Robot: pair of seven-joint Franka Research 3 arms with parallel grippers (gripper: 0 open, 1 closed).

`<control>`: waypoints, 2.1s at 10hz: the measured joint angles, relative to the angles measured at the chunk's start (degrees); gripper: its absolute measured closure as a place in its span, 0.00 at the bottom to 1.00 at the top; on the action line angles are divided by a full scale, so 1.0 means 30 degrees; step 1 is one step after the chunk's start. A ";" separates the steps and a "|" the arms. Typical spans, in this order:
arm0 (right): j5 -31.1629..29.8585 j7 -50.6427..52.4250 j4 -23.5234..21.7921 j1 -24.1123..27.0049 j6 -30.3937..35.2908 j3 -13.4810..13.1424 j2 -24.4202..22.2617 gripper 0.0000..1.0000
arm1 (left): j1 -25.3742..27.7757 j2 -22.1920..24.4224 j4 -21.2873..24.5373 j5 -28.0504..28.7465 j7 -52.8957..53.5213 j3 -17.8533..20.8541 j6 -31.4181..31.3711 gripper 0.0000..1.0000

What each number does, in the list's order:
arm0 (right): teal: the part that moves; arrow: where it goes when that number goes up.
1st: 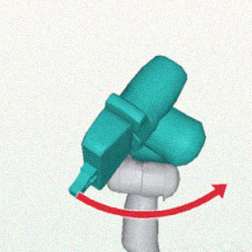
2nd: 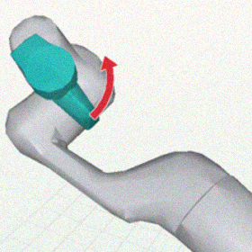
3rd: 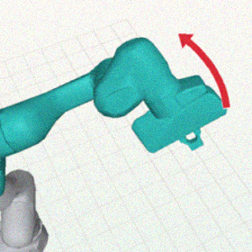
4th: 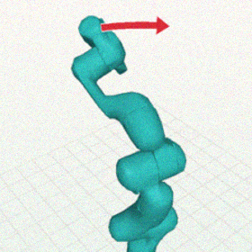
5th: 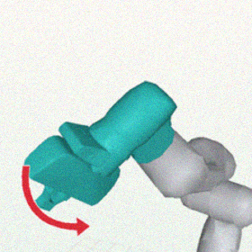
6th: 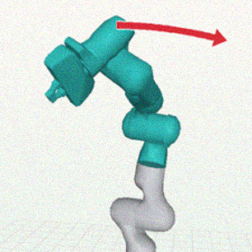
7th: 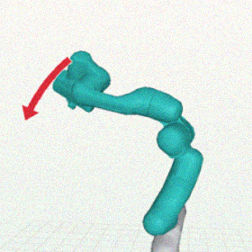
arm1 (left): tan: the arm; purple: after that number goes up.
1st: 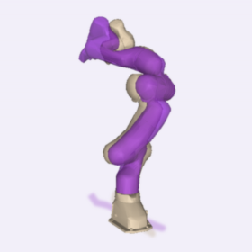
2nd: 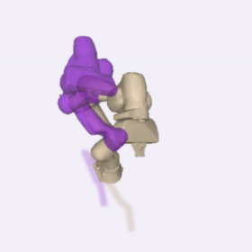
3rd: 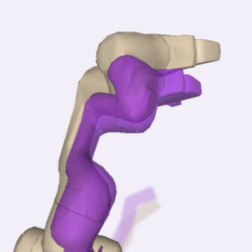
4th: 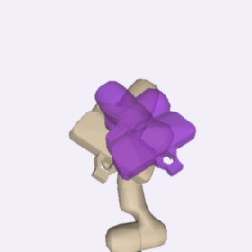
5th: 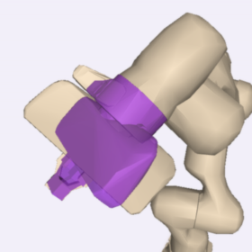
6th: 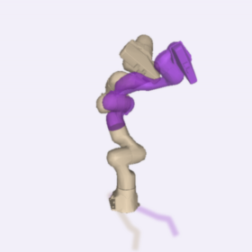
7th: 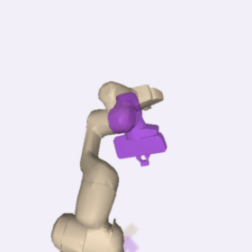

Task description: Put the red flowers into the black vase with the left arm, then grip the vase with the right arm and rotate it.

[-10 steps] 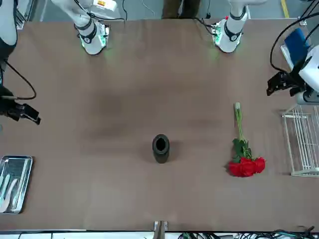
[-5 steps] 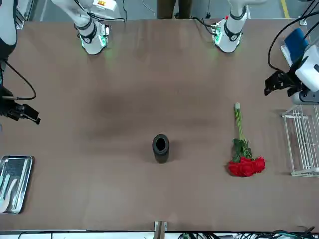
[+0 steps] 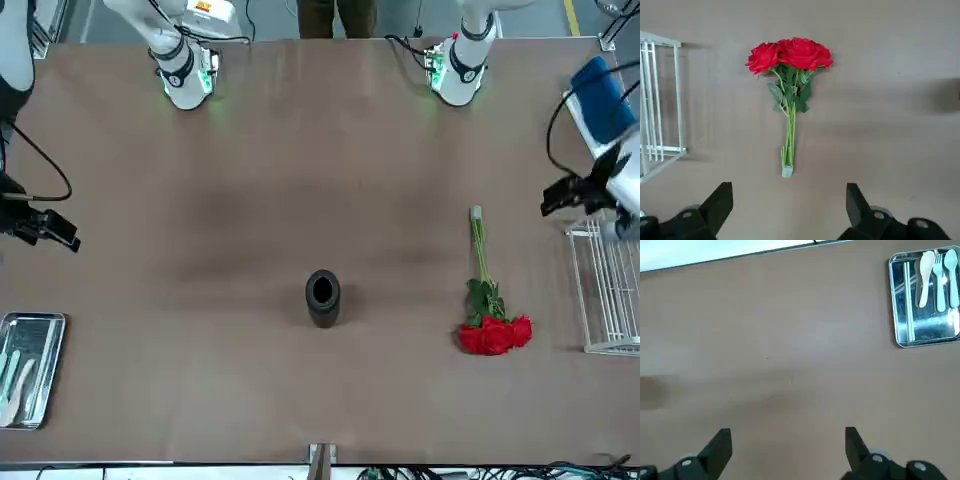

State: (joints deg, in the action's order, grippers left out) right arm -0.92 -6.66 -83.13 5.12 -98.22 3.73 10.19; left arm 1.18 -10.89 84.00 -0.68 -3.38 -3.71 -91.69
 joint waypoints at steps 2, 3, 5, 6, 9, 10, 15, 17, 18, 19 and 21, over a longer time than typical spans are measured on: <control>0.0000 0.0000 -0.0002 0.0007 -0.0002 -0.0001 0.0001 0.00 | 0.0338 -0.0387 0.1680 0.0002 -0.0066 0.0013 -0.1500 0.00; 0.0000 0.0000 -0.0001 0.0018 -0.0003 -0.0010 0.0001 0.00 | 0.0648 -0.0479 0.2617 0.0003 -0.0065 0.0016 -0.2379 0.00; 0.0000 0.0000 0.0000 0.0023 -0.0042 -0.0013 0.0001 0.00 | 0.0994 -0.0553 0.5304 0.0003 -0.0066 0.0034 -0.5834 0.00; 0.0000 -0.0003 0.0003 0.0049 -0.0128 -0.0021 0.0001 0.00 | 0.1098 -0.0568 0.6833 0.0003 -0.0070 0.0035 -0.7867 0.00; 0.0000 -0.0004 0.0008 0.0127 -0.0297 -0.0051 0.0001 0.00 | 0.1485 -0.0546 1.0253 0.0003 -0.0079 0.0042 -1.2380 0.00; 0.0000 -0.0036 0.0006 0.0227 -0.0297 -0.0071 0.0001 0.00 | 0.1500 -0.0566 1.1269 0.0004 -0.0079 0.0040 -1.3736 0.00; 0.0000 -0.0037 0.0007 0.0619 0.0149 -0.0086 0.0001 0.00 | 0.1761 -0.2048 1.5277 0.0004 -0.0102 0.0040 -2.0194 0.00; 0.0000 -0.0037 0.0007 0.0619 0.0217 -0.0085 0.0001 0.00 | 0.1924 -0.3061 1.5287 0.0004 -0.0103 0.0037 -2.1367 0.00; 0.0000 -0.0037 0.0006 0.0620 0.0224 -0.0087 0.0000 0.00 | 0.1923 -0.3313 1.5284 0.0004 -0.0103 0.0025 -2.1711 0.00; 0.0000 -0.0037 0.0005 0.0621 0.0232 -0.0088 0.0001 0.00 | 0.1923 -0.3466 1.5272 0.0004 -0.0103 0.0013 -2.1884 0.00; 0.0000 -0.0037 0.0006 0.0627 0.0312 -0.0095 0.0001 0.00 | 0.1891 -0.3502 1.5209 0.0004 -0.0103 -0.0076 -2.1918 0.00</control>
State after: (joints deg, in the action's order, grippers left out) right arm -0.92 -6.77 -83.11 7.00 -97.28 3.45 10.19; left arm 6.86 -21.40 129.62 -0.67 -3.69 -3.94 -157.44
